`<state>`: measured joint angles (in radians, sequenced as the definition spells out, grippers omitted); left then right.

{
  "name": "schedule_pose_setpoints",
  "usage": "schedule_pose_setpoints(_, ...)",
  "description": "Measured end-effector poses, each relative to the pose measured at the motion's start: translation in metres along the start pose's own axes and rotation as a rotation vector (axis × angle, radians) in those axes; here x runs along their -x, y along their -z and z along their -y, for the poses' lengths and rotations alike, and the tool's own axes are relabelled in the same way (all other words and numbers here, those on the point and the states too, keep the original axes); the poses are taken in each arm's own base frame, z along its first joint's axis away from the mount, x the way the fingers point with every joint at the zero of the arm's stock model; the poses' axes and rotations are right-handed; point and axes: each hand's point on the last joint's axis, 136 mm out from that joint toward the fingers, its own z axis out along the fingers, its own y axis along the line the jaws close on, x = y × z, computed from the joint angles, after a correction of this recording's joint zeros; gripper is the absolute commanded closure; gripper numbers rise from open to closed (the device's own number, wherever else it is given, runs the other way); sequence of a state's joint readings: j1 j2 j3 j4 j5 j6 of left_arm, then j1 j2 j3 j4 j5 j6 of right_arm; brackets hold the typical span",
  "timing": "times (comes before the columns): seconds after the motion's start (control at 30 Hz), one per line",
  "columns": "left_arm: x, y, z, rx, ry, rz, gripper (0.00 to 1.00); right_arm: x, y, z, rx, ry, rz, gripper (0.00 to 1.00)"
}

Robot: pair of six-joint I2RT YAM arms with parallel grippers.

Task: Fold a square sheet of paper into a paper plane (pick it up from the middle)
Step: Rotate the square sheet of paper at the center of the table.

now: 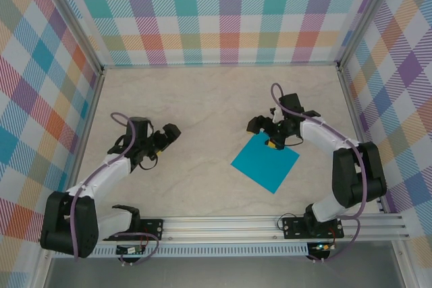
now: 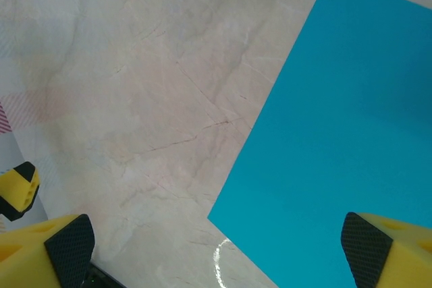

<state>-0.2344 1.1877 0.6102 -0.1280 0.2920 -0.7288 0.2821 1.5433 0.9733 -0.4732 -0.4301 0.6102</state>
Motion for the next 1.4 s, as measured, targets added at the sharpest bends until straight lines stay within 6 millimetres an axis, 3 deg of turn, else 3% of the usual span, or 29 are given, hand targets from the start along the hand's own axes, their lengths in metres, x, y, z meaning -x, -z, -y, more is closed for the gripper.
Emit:
schedule_pose_setpoints(0.17, -0.025, -0.022, 0.037, -0.022, -0.117, -0.087, 0.00, 0.001, -0.013, 0.004, -0.082, -0.005, -0.019, 0.08)
schedule_pose_setpoints(0.33, -0.049, -0.035, 0.050, -0.014, -0.184, -0.140, 0.00, 0.003, -0.028, 0.024, -0.179, -0.045, -0.038, 0.10)
schedule_pose_setpoints(0.5, -0.047, -0.034, 0.047, 0.008, -0.192, -0.114, 0.00, 0.008, -0.041, 0.031, -0.211, -0.066, -0.062, 0.10)
schedule_pose_setpoints(0.7, -0.039, -0.018, 0.052, -0.011, -0.200, -0.052, 0.00, 0.014, -0.059, 0.031, -0.237, -0.040, -0.103, 0.10)
schedule_pose_setpoints(0.83, -0.033, -0.007, 0.049, -0.011, -0.204, 0.001, 0.00, 0.011, -0.065, 0.024, -0.238, 0.017, -0.135, 0.10)
schedule_pose_setpoints(1.17, -0.025, 0.005, 0.040, 0.027, -0.209, 0.069, 0.00, -0.010, -0.095, -0.017, -0.163, 0.293, -0.265, 0.14)
schedule_pose_setpoints(1.4, -0.025, 0.010, 0.036, 0.034, -0.213, 0.084, 0.00, -0.021, -0.100, -0.031, -0.157, 0.430, -0.317, 0.14)
